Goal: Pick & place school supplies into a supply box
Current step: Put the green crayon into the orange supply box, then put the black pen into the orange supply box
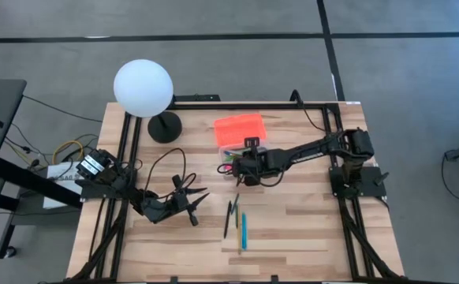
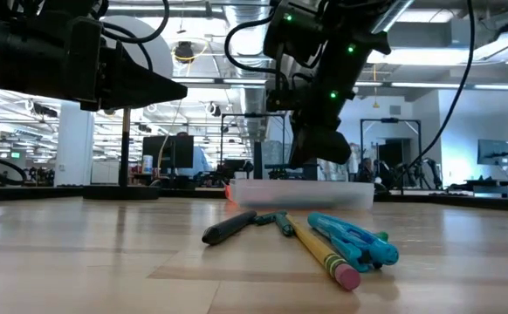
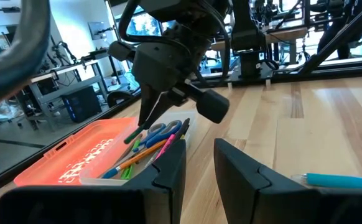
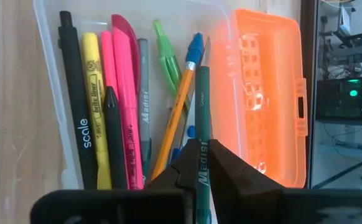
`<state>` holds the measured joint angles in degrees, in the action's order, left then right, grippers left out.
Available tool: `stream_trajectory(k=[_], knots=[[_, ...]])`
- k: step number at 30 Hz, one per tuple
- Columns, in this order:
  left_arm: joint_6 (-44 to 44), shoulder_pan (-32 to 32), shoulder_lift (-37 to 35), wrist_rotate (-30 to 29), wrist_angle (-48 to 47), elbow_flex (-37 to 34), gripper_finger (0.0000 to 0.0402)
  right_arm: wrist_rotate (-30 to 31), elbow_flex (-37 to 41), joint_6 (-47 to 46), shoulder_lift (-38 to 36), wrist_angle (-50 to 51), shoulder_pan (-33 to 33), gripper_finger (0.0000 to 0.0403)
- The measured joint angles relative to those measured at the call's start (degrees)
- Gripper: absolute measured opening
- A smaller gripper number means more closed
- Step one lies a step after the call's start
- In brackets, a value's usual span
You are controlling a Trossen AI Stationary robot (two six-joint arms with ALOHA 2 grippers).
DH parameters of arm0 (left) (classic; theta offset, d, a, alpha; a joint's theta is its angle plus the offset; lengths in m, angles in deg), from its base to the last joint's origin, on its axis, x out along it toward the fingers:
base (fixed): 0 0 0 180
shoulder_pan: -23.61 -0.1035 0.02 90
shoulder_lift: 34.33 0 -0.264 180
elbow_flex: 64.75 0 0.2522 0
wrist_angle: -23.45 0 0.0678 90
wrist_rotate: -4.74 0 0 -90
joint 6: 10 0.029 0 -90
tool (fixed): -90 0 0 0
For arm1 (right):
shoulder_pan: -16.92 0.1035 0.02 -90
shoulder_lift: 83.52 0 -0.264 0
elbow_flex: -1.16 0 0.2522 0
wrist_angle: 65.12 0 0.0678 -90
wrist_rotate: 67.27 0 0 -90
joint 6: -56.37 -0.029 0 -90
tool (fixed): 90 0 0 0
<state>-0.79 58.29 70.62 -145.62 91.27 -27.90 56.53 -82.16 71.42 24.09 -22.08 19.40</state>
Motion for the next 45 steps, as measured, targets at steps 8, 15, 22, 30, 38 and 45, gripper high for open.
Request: stream_trajectory(k=[8,15,22,30,38,45], knots=[[0.0,0.0,0.0,-0.02,-0.04,0.0,0.0077,0.01,0.0,-2.35,-0.04,0.02,-0.4,0.0033],[0.0,0.0,0.0,-0.02,-0.09,0.0,0.0077,0.02,0.0,-4.38,-0.04,0.02,-1.15,0.0075],[-0.4,0.0,0.0,-0.02,-1.6,0.02,0.0077,0.65,0.0,-4.49,-0.05,0.26,0.4,0.0107],[-1.62,0.0,0.0,0.49,-2.13,0.02,0.0077,0.89,0.0,-4.31,-0.07,3.26,2.37,0.0112],[-2.99,0.08,0.0,3.15,-3.15,0.03,0.0077,-0.88,5.44,-7.55,-8.49,1.08,2.64,0.0112],[-4.18,0.13,0.0,3.1,-4.72,0.04,0.0077,-1.19,17.59,-8.65,-26.07,-5.1,8.71,0.0111]])
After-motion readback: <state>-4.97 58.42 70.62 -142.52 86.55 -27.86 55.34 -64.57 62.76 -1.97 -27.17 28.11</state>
